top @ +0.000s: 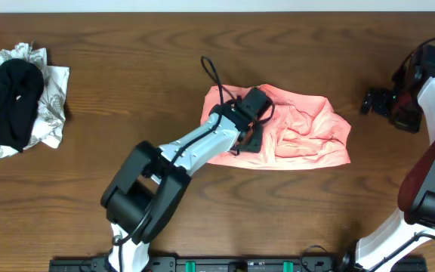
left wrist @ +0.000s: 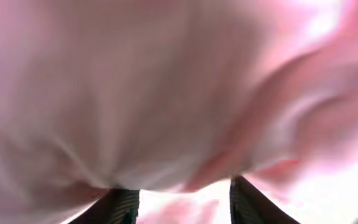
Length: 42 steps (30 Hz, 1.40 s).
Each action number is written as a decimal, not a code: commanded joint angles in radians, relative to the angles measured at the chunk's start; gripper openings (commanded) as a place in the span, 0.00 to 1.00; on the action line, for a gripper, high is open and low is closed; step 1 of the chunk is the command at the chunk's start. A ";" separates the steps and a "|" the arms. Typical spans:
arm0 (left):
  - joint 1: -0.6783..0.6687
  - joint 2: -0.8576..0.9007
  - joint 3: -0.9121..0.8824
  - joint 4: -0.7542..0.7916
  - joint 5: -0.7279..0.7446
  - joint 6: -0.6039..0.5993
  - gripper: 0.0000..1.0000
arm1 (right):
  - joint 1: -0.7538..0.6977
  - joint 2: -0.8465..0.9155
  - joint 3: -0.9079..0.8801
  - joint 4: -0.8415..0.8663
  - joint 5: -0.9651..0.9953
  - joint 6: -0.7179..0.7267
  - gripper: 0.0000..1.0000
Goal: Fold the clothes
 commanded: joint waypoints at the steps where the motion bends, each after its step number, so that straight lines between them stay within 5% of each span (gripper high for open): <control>1: -0.003 -0.113 0.058 0.003 0.006 0.031 0.48 | 0.004 -0.009 -0.006 -0.004 -0.005 -0.016 0.99; 24: -0.083 0.091 0.055 0.157 0.006 0.032 0.53 | 0.017 -0.009 -0.085 0.091 -0.073 -0.111 0.99; 32: -0.058 0.000 0.082 0.146 0.006 0.098 0.53 | 0.028 -0.009 -0.091 0.032 -0.325 -0.384 0.99; 42: -0.053 -0.184 0.082 0.103 -0.097 0.145 0.53 | 0.087 -0.009 -0.217 0.139 -0.308 -0.389 0.99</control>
